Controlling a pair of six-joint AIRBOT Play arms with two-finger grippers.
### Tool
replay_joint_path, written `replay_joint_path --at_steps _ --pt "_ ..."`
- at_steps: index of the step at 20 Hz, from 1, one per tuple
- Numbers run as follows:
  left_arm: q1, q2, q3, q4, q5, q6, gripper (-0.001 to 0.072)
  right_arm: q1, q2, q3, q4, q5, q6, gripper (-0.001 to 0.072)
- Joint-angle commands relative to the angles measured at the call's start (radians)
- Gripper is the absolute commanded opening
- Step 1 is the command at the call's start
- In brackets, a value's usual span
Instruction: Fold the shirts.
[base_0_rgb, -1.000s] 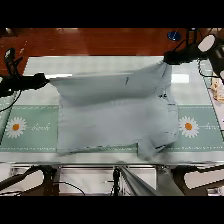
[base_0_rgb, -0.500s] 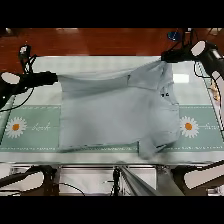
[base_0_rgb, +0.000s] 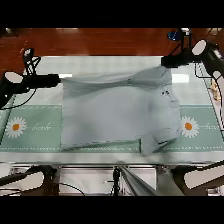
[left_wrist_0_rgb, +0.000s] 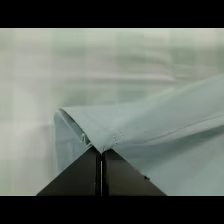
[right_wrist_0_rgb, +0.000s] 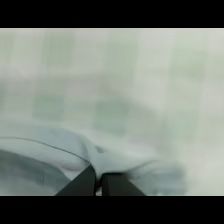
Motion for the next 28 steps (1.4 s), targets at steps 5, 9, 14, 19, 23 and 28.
replay_joint_path --at_steps 5,9,14,19,23,28 --pt "0.011 0.016 0.07 0.244 -0.51 -0.259 0.0027 -0.009 0.018 -0.01 -0.196 0.505 0.066 0.0032" --pt "0.011 0.014 0.068 0.271 -0.463 -0.256 0.0027 -0.009 -0.006 -0.024 -0.23 0.475 0.064 0.0033" --pt "0.011 -0.034 0.068 0.267 -0.426 -0.256 0.0029 -0.008 -0.074 -0.024 -0.147 0.427 0.068 0.0033" --pt "0.011 -0.077 0.068 0.22 -0.47 -0.255 0.025 -0.009 -0.085 -0.024 -0.126 0.422 0.066 0.0206" --pt "0.039 -0.056 0.077 0.395 -0.676 -0.237 0.0444 -0.013 -0.031 -0.016 -0.29 0.558 0.033 0.0348" --pt "0.2 0.105 -0.045 0.48 -0.791 -0.226 0.0443 -0.161 0.066 -0.027 -0.243 0.762 0.034 0.0422"
